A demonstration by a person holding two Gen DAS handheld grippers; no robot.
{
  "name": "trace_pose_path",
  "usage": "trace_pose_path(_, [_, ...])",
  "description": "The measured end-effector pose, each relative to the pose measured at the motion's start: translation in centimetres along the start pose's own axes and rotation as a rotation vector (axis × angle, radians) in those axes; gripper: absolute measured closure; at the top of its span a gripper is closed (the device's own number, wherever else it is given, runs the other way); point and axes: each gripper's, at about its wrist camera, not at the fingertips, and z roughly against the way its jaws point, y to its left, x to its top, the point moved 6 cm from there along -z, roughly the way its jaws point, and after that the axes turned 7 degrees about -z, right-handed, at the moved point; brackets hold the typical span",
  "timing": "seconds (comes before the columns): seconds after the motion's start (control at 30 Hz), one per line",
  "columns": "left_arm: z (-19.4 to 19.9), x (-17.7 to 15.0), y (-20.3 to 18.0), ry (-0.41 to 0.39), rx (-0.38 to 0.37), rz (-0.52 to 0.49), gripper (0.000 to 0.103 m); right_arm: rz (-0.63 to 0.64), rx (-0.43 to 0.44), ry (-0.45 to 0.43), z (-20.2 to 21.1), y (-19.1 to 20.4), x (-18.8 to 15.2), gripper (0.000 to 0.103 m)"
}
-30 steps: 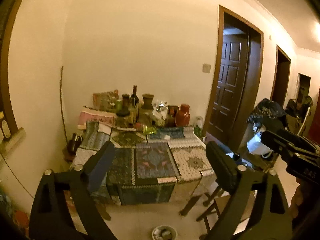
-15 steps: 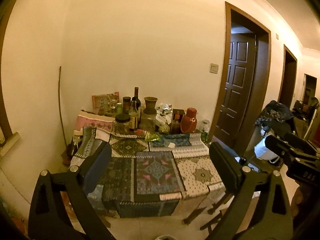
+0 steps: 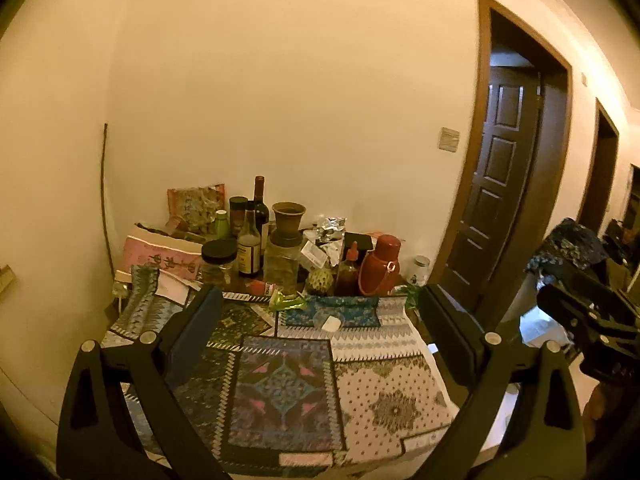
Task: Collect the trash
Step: 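Raise both tools from the bin back over the table, then grasp the green snack wrapper with the left gripper while the right grasps the clear plastic container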
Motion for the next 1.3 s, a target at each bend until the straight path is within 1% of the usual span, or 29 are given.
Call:
trace_pose_path(0.13, [-3.2, 0.5, -1.0, 0.016, -0.004, 0.017, 0.005, -0.007, 0.016, 0.023, -2.6, -1.6, 0.6, 0.006])
trace_pose_path(0.33, [-7.7, 0.5, -0.9, 0.052, 0.01, -0.001, 0.005, -0.04, 0.013, 0.075, -6.5, -2.9, 0.8, 0.006])
trace_pose_path(0.53, [-13.0, 0.5, 1.1, 0.1, -0.016, 0.002, 0.005, -0.081, -0.017, 0.129, -11.0, -2.9, 0.8, 0.006])
trace_pose_path(0.63, [-16.1, 0.6, 2.7, 0.124, -0.039, -0.011, 0.005, -0.111, -0.04, 0.151, -13.4, -2.5, 0.6, 0.006])
trace_pose_path(0.73, [-19.5, 0.8, 4.5, 0.152, -0.079, -0.031, 0.005, -0.141, -0.074, 0.178, -16.0, -1.8, 0.3, 0.006])
trace_pose_path(0.83, [-23.0, 0.4, 6.4, 0.19, -0.088, -0.056, 0.005, -0.167, -0.103, 0.229, -19.3, -1.1, -0.5, 0.006])
trace_pose_path(0.87, [-24.5, 0.0, 7.2, 0.213, -0.091, -0.064, 0.005, -0.175, -0.111, 0.249, -20.6, -1.0, -1.1, 0.006])
trace_pose_path(0.97, [-27.7, -1.5, 8.9, 0.268, -0.107, -0.067, 0.005, -0.199, -0.147, 0.331, -25.0, -0.9, -3.5, 0.006])
trace_pose_path(1.1, [-32.1, -4.6, 10.6, 0.353, -0.131, -0.054, 0.005, -0.257, -0.181, 0.46, -31.1, -1.7, -7.9, 0.007])
trace_pose_path(1.17, [-34.3, -6.3, 11.2, 0.396, -0.142, -0.048, 0.005, -0.303, -0.192, 0.509, -33.5, -2.4, -9.7, 0.013])
trace_pose_path(1.2, [-35.1, -6.8, 11.3, 0.408, -0.147, -0.048, 0.005, -0.335, -0.195, 0.542, -35.0, -2.9, -10.9, 0.018])
trace_pose_path(1.23, [-35.9, -7.5, 11.5, 0.423, -0.155, -0.047, 0.005, -0.349, -0.195, 0.559, -35.7, -3.1, -11.6, 0.025])
trace_pose_path(1.27, [-36.9, -8.3, 11.6, 0.441, -0.164, -0.046, 0.005, -0.369, -0.197, 0.581, -36.6, -3.4, -12.4, 0.03])
trace_pose_path(1.3, [-37.7, -8.9, 11.5, 0.453, -0.175, -0.046, 0.005, -0.386, -0.202, 0.604, -37.6, -3.8, -13.3, 0.039])
